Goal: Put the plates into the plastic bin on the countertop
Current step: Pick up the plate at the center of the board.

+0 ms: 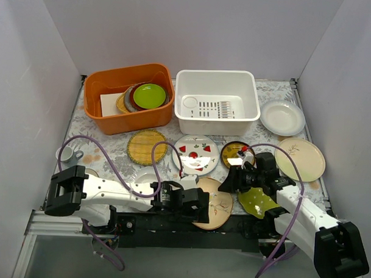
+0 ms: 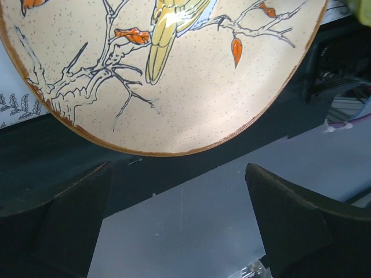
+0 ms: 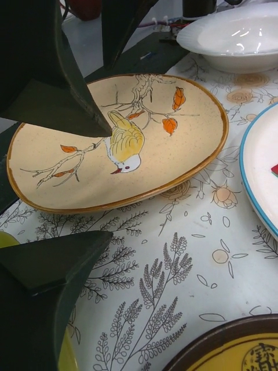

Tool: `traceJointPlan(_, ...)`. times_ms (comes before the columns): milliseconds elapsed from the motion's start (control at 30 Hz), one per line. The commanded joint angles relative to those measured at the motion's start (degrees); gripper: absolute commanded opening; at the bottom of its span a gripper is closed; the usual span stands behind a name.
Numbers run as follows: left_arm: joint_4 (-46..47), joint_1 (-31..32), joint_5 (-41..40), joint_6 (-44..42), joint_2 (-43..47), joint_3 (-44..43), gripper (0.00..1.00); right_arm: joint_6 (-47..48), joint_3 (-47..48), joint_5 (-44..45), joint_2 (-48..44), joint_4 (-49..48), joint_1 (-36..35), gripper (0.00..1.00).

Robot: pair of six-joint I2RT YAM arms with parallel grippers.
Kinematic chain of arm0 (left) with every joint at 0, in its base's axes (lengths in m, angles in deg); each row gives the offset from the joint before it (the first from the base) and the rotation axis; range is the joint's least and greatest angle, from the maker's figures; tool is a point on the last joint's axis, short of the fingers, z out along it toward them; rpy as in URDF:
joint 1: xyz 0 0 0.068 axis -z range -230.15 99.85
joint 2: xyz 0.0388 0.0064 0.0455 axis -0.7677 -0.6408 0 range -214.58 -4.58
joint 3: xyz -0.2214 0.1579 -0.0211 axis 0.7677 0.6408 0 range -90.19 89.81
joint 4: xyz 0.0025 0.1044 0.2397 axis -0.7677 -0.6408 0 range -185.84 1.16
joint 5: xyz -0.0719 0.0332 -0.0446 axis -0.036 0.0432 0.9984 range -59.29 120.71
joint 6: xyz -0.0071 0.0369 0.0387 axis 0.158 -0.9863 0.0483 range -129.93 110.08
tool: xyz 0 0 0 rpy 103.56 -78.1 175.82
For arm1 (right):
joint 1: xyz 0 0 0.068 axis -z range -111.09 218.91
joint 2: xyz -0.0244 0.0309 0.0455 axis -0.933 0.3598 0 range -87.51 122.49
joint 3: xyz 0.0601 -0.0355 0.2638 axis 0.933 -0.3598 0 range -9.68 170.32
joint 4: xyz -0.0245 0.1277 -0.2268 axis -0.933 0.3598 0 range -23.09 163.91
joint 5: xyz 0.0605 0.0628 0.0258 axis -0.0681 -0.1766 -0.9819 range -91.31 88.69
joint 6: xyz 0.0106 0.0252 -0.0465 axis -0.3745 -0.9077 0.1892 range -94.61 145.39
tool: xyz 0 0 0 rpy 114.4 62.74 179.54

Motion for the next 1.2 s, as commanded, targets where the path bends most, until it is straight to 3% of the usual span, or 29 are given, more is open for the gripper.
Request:
traceJointPlan(0,-0.7,1.0,-1.4,17.8,-1.0,0.4,0.98,-0.9,-1.2,3.0,1.2,-4.8,-1.7,0.72)
traceJointPlan(533,3.0,1.1,-3.2,19.0,-0.8,6.0,0.98,-2.6,-4.0,3.9,5.5,-11.4,-4.8,0.67)
traceJointPlan(833,9.7,1.0,-4.1,18.2,-3.1,8.4,0.98,-2.7,-5.7,1.7,9.3,-16.4,-5.5,0.51)
traceJointPlan(1167,15.1,0.9,-1.8,17.5,-9.7,7.9,0.98,-2.6,-6.6,-0.1,13.7,-20.5,-5.9,0.41)
